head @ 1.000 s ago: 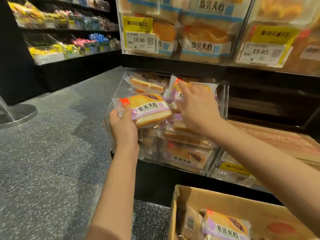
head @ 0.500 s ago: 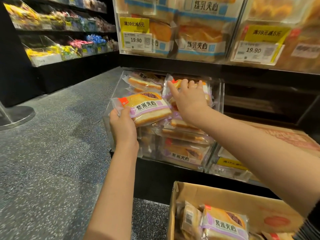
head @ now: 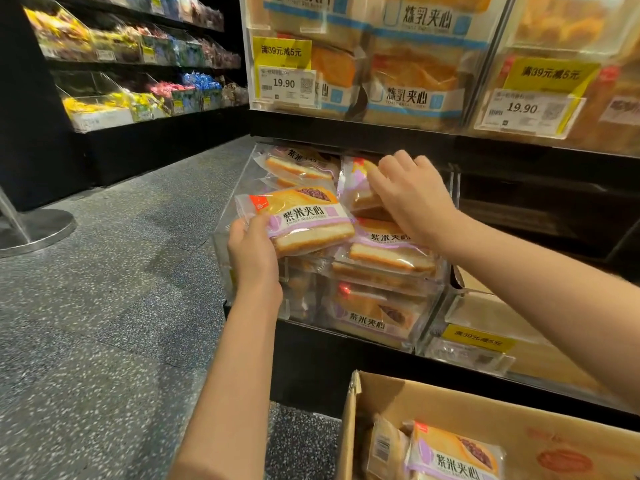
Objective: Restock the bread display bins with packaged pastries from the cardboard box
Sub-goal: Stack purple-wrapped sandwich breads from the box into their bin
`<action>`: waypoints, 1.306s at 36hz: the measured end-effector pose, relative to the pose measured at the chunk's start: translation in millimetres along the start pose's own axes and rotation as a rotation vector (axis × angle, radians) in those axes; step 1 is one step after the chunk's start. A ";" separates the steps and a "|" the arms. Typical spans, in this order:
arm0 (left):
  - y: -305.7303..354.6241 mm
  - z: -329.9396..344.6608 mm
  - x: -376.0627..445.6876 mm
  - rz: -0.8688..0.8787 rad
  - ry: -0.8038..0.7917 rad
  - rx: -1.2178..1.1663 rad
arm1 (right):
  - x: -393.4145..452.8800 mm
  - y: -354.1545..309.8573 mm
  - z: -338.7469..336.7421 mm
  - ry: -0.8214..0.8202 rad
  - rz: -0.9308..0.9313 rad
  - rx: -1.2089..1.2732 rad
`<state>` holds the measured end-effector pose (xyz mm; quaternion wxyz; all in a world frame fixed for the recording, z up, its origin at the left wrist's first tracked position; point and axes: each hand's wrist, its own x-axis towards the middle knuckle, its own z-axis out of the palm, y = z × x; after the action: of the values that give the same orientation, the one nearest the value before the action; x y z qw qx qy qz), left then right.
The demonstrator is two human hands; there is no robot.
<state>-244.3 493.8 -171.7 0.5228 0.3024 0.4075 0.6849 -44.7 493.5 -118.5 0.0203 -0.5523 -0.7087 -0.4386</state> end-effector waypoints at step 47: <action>22.3 -13.5 0.0 -0.059 -0.222 -0.089 | 23.7 -72.8 -39.1 0.231 -0.387 0.425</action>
<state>-266.1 487.9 -158.8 0.5977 0.3405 0.3251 0.6489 -130.0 486.0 -126.0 0.1319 -0.3369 -0.8696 -0.3360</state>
